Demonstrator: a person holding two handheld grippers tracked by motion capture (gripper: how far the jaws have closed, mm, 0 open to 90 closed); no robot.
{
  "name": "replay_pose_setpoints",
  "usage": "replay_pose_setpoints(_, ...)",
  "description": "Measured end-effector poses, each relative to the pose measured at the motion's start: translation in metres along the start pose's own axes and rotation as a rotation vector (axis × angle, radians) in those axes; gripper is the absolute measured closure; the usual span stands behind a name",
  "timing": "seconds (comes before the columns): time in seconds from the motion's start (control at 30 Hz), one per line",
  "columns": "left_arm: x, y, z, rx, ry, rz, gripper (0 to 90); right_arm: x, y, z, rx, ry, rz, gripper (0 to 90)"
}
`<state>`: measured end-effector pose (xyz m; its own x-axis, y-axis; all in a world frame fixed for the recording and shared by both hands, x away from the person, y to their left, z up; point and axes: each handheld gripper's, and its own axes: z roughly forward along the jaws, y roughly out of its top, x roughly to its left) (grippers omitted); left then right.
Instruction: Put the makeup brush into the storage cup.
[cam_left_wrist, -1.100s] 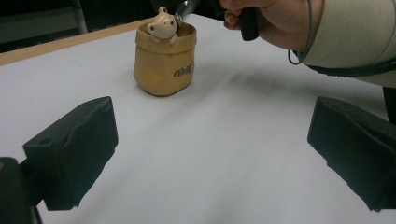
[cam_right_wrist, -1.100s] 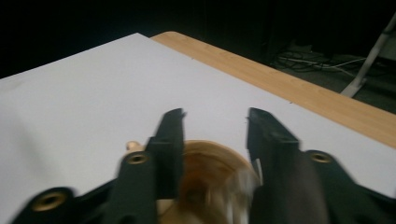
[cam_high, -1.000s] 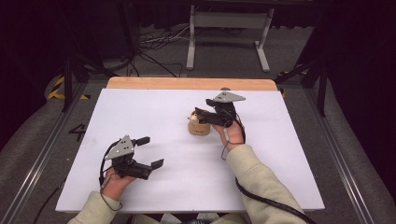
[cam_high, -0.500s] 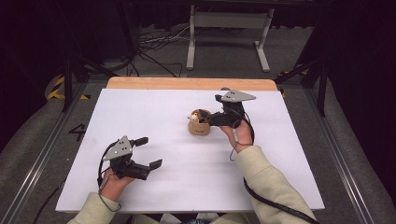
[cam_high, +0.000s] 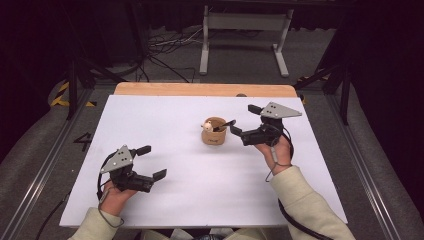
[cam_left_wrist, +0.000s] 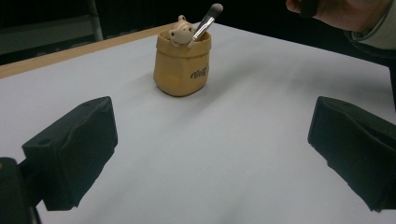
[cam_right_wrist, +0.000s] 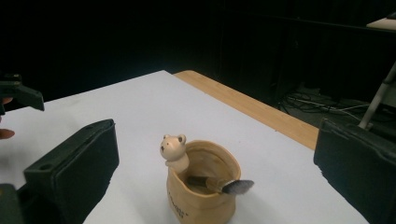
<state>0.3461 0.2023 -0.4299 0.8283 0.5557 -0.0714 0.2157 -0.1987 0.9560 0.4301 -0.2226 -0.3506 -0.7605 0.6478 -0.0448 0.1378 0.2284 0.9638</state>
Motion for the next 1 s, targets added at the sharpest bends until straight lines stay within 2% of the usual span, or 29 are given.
replay_pose_setpoints(0.23, 0.002, -0.002, -0.006, -0.012, 0.012, -0.002, 1.9, 0.002, -0.003, -0.028, -0.011, 0.015, -0.026, 0.0)
replay_pose_setpoints(0.37, 0.003, -0.003, -0.008, -0.019, 0.013, -0.006, 1.8, 0.002, -0.012, -0.047, -0.023, 0.001, -0.04, 0.0)
replay_pose_setpoints(0.67, 0.002, -0.004, -0.011, -0.02, 0.013, -0.016, 1.3, 0.005, -0.033, -0.072, -0.039, 0.008, -0.048, 0.0)
replay_pose_setpoints(0.8, 0.001, -0.003, -0.013, -0.037, 0.026, -0.011, 1.2, 0.008, -0.039, -0.082, -0.063, 0.013, -0.052, 0.0)
replay_pose_setpoints(1.0, 0.001, -0.006, -0.017, -0.04, 0.026, -0.005, 0.9, 0.012, -0.055, -0.09, -0.08, 0.029, -0.042, 0.0)
